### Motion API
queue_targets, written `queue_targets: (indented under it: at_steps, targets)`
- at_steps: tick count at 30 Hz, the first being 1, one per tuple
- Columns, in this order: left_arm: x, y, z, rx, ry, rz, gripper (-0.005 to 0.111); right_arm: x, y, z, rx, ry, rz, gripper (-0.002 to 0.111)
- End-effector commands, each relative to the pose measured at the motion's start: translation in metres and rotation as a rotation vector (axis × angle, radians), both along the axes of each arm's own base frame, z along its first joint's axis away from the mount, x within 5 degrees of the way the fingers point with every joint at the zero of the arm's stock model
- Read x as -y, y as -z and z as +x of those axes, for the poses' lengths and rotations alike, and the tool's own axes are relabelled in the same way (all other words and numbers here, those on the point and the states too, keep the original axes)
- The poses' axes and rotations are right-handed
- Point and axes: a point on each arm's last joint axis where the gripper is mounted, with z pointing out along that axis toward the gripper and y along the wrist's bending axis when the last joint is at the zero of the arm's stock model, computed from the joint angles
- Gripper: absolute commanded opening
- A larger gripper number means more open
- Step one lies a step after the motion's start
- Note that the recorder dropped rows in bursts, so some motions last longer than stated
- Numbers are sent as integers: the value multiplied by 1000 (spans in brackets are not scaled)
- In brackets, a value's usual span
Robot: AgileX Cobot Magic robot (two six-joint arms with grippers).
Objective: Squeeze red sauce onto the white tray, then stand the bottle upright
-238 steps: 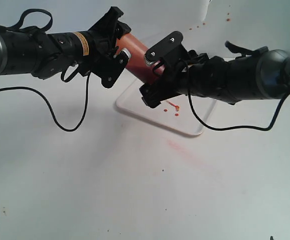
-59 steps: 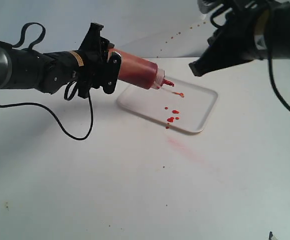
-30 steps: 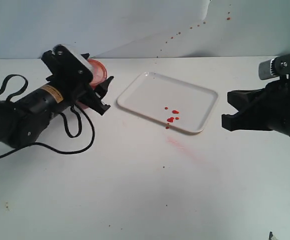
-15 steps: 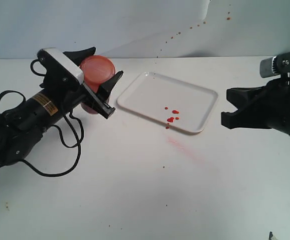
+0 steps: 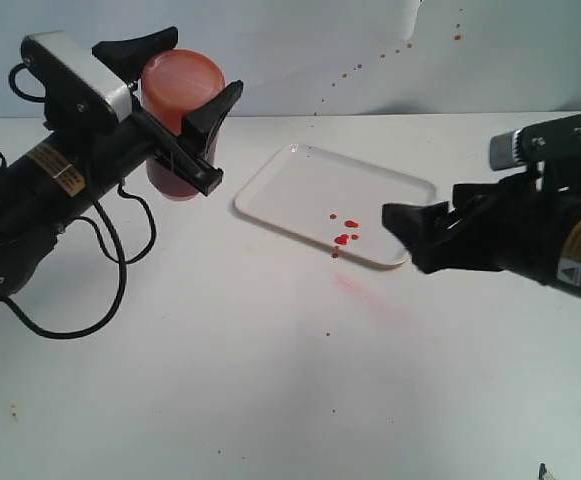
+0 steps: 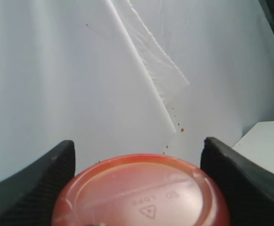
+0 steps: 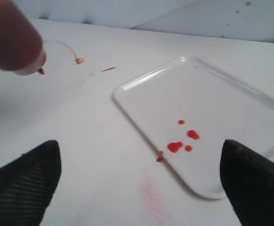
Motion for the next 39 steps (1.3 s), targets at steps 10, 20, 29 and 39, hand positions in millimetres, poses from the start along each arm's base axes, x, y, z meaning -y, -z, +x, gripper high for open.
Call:
queue_targets:
  at_steps: [10,20,29,39]
  targets:
    - [8,-20,-10,34,151,-87,0,-39,32,15,422,-165,79,88]
    - [12,-27,-7,0,207,-146,0,-79,58,44,432,-313,67,88]
    - [14,-27,-9,-8,232,-139,0,-126,43,63,521,-384,100,88]
    - [14,-26,-9,-9,237,-136,0,-146,51,75,496,-354,99,88]
